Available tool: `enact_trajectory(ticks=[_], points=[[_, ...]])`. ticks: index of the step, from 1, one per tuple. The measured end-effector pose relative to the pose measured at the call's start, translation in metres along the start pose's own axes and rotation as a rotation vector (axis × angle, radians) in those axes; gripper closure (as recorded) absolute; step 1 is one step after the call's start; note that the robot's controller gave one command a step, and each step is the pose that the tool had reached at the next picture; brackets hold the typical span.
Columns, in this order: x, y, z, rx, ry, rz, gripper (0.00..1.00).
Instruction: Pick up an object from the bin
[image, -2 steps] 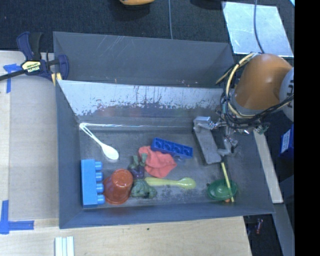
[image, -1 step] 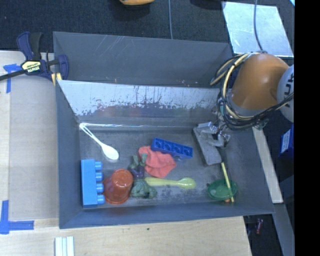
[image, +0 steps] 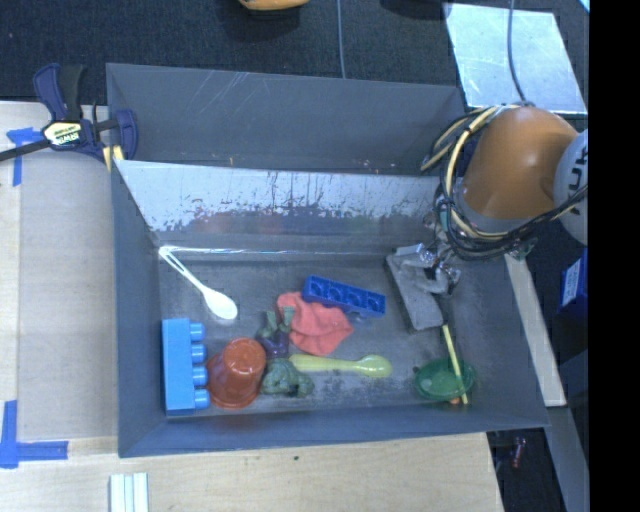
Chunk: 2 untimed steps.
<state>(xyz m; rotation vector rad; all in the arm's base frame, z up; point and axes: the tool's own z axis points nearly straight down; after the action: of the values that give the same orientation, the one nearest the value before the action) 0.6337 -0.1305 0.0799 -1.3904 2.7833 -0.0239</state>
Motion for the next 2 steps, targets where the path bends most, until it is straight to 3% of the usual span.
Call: enact_trajectory(ticks=[2], points=[[-0.002, -0.002, -0.035, 0.007, -0.005, 0.003, 1.0]])
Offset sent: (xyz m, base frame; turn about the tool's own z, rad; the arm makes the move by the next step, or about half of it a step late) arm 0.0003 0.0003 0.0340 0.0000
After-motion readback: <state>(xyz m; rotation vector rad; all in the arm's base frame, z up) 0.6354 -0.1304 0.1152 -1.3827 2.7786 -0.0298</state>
